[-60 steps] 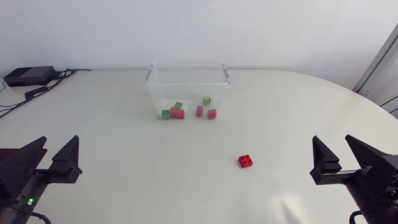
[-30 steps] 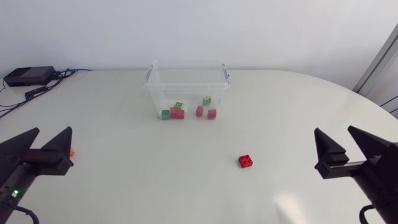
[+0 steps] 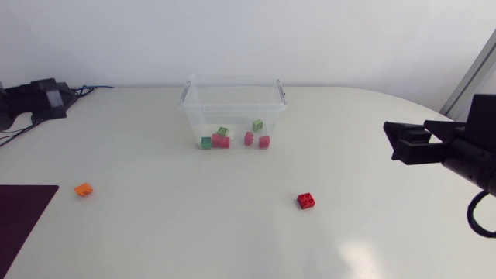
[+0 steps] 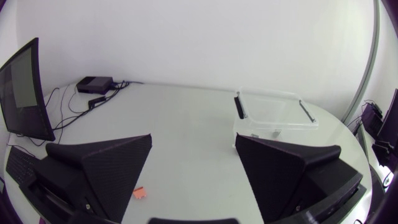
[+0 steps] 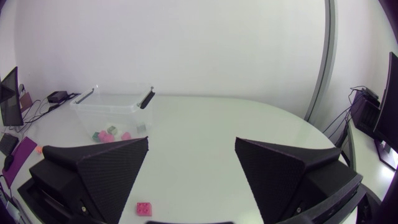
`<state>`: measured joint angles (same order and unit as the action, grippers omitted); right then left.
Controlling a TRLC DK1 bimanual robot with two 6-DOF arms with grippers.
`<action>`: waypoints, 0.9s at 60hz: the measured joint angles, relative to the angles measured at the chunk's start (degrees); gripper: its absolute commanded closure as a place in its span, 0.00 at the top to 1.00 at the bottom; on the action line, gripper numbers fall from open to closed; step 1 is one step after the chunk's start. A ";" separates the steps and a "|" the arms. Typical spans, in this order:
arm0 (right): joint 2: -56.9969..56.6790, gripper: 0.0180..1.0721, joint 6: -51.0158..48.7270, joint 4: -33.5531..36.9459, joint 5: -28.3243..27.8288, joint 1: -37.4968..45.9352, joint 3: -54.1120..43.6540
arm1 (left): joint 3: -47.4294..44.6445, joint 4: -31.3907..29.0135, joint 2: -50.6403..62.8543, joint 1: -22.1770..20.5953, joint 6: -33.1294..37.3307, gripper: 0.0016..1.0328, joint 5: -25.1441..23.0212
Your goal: Place the duplo bricks in the container
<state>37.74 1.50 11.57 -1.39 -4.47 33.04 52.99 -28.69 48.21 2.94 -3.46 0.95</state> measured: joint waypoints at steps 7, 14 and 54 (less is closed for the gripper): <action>4.52 0.96 0.20 2.43 0.00 0.00 2.84 | 9.20 -6.58 11.56 2.38 3.67 0.87 0.00; 6.54 0.96 0.22 3.28 -0.02 0.00 3.30 | 15.08 -9.77 21.16 4.50 10.10 0.88 0.00; 22.56 0.96 -2.19 14.29 -1.55 -7.58 8.17 | 21.68 -6.93 47.91 20.26 50.31 0.90 -9.70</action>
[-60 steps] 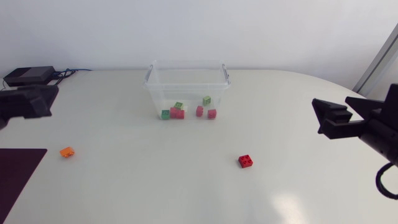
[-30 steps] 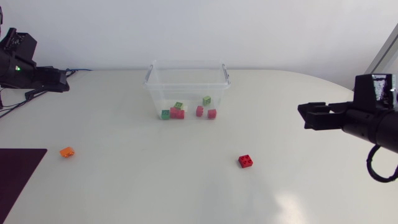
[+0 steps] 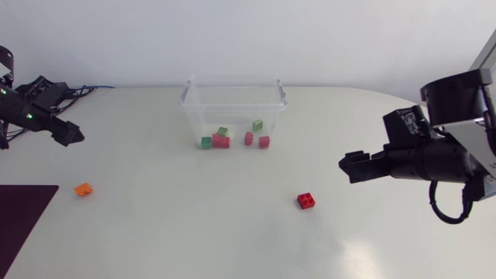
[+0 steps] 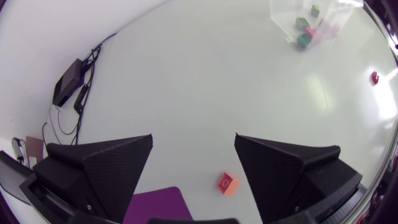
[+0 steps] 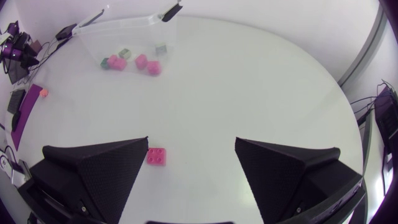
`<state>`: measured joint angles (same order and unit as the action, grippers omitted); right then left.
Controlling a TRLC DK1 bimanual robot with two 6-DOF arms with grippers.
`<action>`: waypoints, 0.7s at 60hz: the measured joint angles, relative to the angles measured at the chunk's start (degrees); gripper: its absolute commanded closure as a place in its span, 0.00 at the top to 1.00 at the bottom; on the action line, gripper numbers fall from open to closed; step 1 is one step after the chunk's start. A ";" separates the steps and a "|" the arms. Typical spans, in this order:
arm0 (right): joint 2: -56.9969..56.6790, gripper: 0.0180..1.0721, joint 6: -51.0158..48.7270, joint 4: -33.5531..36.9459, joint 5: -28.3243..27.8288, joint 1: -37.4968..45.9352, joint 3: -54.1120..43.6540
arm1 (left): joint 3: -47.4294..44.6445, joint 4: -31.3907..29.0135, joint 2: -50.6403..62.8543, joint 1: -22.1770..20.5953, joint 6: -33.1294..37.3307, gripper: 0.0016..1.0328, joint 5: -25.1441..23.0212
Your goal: Place the duplo bricks in the container
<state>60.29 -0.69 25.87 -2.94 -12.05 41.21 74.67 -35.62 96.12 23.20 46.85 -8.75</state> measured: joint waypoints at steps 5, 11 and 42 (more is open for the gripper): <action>2.32 0.96 -1.88 1.77 -0.24 -1.68 1.20 | -1.05 0.83 2.47 0.76 4.24 0.90 -0.02; 4.90 0.96 -6.03 2.91 -0.28 -2.62 2.62 | -1.09 1.01 6.14 2.01 7.45 0.90 0.00; 7.23 0.96 -10.12 0.87 -0.24 -1.38 2.82 | 2.67 -18.12 7.80 -3.04 -30.64 0.84 5.29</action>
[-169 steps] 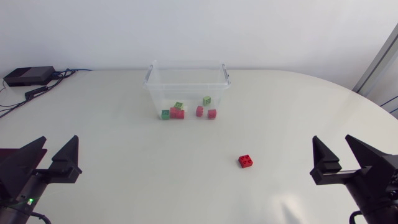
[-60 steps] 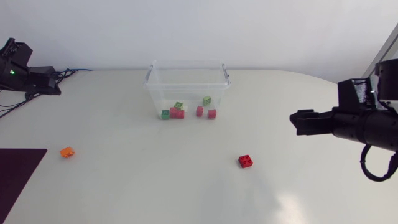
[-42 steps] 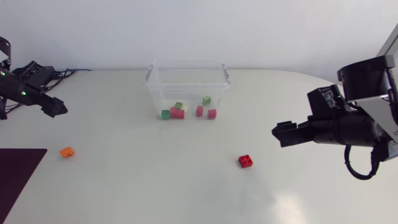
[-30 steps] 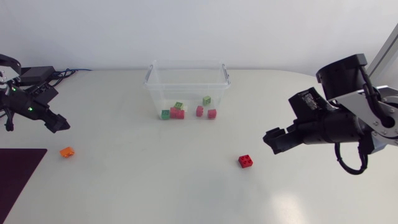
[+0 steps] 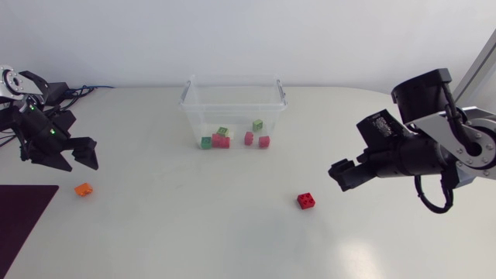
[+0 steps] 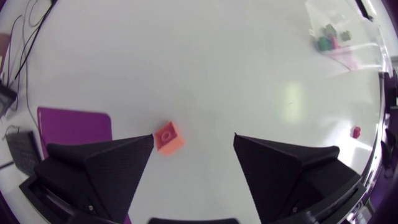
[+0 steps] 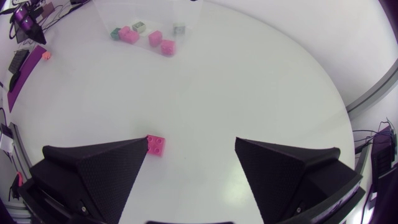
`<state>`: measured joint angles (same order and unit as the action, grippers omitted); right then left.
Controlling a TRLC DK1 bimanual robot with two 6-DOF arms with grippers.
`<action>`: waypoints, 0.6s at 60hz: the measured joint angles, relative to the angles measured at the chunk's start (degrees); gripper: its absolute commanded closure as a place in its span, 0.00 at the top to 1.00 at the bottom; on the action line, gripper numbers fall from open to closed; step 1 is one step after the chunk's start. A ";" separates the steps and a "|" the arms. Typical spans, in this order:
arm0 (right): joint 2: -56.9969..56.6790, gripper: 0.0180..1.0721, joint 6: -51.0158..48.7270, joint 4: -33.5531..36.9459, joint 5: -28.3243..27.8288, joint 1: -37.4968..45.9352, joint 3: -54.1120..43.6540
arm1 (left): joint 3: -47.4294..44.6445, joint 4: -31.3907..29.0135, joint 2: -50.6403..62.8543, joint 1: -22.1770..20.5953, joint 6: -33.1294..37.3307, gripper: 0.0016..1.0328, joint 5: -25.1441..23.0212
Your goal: Place the duplo bricks in the container
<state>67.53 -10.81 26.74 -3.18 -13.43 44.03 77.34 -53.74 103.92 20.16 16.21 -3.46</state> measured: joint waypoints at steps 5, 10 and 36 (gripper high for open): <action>-0.44 0.96 -0.55 -0.02 0.00 0.66 0.00 | -0.15 -1.22 -0.57 -0.83 -5.01 0.84 4.31; -0.98 0.96 -1.55 -0.02 -0.24 1.73 0.00 | -0.15 -1.77 -1.38 -1.53 -8.66 0.84 6.58; -1.20 0.96 -4.17 -1.70 -5.09 6.67 -1.77 | -0.11 -3.85 7.85 -0.02 -15.50 0.84 6.08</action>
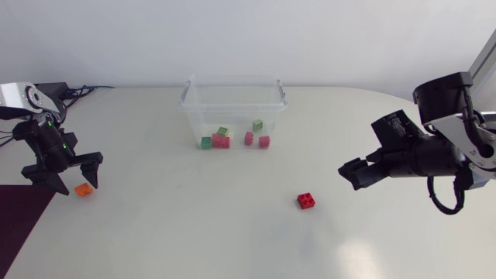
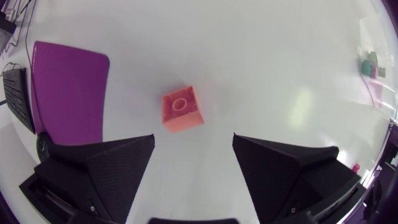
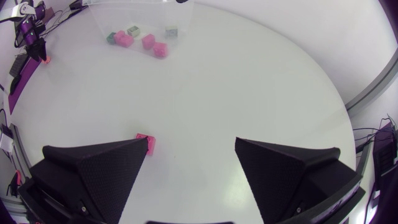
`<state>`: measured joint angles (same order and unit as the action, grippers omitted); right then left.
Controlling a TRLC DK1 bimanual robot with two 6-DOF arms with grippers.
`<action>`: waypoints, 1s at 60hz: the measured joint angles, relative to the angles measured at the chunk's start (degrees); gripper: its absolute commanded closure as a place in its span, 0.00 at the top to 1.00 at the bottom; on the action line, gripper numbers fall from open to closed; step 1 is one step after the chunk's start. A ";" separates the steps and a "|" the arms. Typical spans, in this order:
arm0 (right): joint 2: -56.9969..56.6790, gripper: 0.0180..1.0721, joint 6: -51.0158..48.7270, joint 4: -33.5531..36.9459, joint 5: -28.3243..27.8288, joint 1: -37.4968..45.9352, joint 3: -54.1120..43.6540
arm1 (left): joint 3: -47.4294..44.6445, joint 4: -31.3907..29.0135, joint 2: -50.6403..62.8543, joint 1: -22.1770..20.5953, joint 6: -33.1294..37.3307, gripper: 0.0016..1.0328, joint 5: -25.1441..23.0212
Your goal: Place the duplo bricks in the container
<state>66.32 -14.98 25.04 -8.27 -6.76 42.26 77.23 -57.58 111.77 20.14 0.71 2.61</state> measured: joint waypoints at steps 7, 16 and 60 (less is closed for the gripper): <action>0.00 0.96 -0.11 0.00 -0.70 0.50 -0.28 | 0.48 0.02 2.12 0.37 -1.22 0.84 -0.52; 0.00 0.96 -0.11 -0.87 -0.74 0.98 -0.28 | 3.17 0.02 2.93 1.22 -2.38 0.84 -0.61; 0.00 0.96 -0.11 -1.31 -0.96 2.71 -0.68 | 4.81 1.97 6.60 3.15 -4.85 0.59 0.94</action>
<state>66.32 -15.09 23.73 -9.23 -4.05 41.58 82.04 -55.61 118.37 23.29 -4.14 3.55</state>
